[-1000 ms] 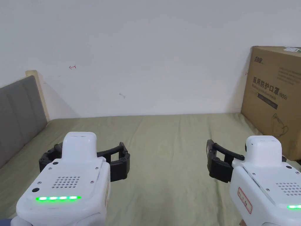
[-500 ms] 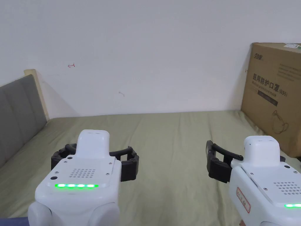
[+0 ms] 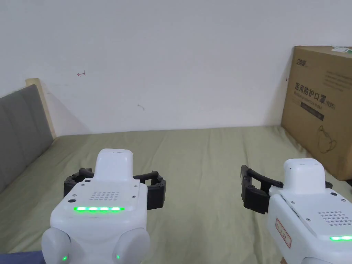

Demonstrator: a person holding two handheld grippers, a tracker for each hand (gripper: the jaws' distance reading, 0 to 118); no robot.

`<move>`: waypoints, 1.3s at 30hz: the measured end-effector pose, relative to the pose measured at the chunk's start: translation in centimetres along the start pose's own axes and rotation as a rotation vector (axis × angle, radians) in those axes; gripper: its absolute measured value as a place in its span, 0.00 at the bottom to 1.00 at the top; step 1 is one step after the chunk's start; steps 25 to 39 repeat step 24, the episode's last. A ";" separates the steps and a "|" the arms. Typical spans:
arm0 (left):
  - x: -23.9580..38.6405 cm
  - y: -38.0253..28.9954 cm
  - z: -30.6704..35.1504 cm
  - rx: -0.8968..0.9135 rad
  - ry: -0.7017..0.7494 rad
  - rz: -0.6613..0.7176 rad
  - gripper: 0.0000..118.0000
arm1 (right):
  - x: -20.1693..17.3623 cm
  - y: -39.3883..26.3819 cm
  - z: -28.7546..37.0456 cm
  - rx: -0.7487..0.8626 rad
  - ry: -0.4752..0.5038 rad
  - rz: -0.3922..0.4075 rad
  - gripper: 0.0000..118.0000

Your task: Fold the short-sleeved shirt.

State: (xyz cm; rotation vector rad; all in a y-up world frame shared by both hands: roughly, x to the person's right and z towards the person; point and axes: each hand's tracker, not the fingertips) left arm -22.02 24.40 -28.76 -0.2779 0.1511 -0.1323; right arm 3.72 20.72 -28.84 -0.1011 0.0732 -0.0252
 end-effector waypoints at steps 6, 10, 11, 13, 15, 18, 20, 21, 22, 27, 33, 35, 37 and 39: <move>-0.2 -0.4 0.6 0.068 0.002 -0.022 0.95 | 0.1 0.0 -0.1 -0.003 0.003 -0.009 0.73; -0.4 -0.3 0.7 0.080 -0.008 -0.014 0.95 | 0.0 -0.1 -0.2 -0.006 0.002 -0.005 0.73; -0.5 -0.3 0.8 0.082 -0.007 -0.010 0.95 | 0.0 -0.1 -0.2 -0.006 0.002 -0.005 0.73; -0.5 -0.3 0.7 0.089 0.001 -0.002 0.95 | 0.0 -0.2 -0.3 -0.008 0.004 -0.004 0.73; -0.7 -0.3 0.7 0.093 0.001 0.007 0.95 | -0.1 -0.2 -0.3 -0.010 0.005 -0.002 0.73; -0.9 -0.4 0.7 0.091 -0.003 0.017 0.95 | -0.1 -0.2 -0.2 -0.011 0.005 -0.001 0.73; -0.9 -0.5 0.5 0.090 -0.001 0.015 0.95 | 0.0 -0.3 -0.2 -0.011 0.004 -0.005 0.73; -0.9 -0.5 0.5 0.090 0.000 0.013 0.95 | 0.0 -0.3 -0.2 -0.011 0.005 -0.007 0.73; -0.9 -0.5 0.5 0.089 0.002 0.012 0.95 | 0.0 -0.3 -0.2 -0.011 0.005 -0.007 0.73; -1.0 -0.6 0.4 0.085 -0.001 0.017 0.95 | 0.0 -0.3 -0.2 -0.012 0.004 -0.005 0.73; -1.0 -0.6 0.4 0.085 -0.001 0.017 0.95 | 0.0 -0.3 -0.2 -0.012 0.004 -0.005 0.73; -1.0 -0.6 0.4 0.085 -0.001 0.017 0.95 | 0.0 -0.3 -0.2 -0.012 0.004 -0.005 0.73; -1.0 -0.6 0.4 0.085 -0.001 0.017 0.95 | 0.0 -0.3 -0.2 -0.012 0.004 -0.005 0.73; -1.0 -0.6 0.4 0.085 -0.001 0.017 0.95 | 0.0 -0.3 -0.2 -0.012 0.004 -0.005 0.73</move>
